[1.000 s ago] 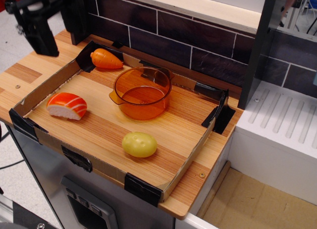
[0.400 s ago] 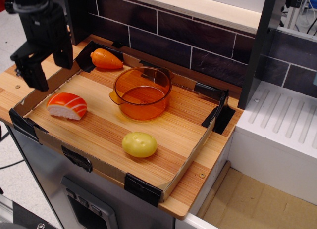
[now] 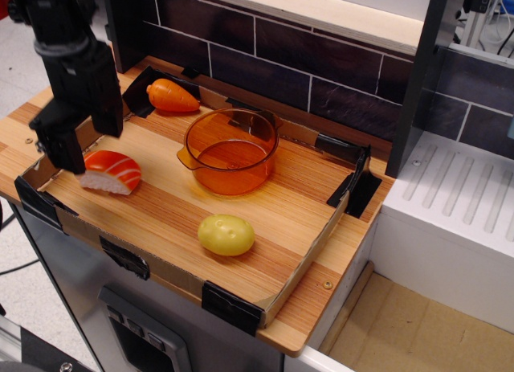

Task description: Put sushi in pot

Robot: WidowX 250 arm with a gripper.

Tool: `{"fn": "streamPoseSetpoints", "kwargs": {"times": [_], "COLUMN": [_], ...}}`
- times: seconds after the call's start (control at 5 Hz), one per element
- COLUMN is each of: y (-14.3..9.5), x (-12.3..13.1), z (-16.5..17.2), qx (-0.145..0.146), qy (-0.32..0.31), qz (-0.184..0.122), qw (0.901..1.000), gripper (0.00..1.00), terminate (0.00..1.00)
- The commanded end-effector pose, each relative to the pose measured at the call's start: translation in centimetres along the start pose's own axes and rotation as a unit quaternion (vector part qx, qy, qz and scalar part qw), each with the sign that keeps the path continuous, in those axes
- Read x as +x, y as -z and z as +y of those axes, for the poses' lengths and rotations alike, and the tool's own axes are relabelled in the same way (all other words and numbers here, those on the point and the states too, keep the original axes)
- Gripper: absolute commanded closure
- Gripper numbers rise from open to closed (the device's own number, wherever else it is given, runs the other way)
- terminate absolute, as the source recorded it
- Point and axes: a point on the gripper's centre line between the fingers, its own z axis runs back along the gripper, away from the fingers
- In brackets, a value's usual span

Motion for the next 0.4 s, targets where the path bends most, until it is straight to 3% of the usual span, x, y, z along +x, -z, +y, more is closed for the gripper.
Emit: {"fn": "streamPoseSetpoints", "kwargs": {"times": [0.0,0.2], "y": [1.15,1.09], "x": [-0.07,0.11], "z": [0.70,0.51], "qx": [0.010,0.008], "qy": [0.004,0.009], "qz": [0.023,0.011], "qw": [0.9997,0.9999], "gripper": [0.00,1.00], "terminate": [0.00,0.00]}}
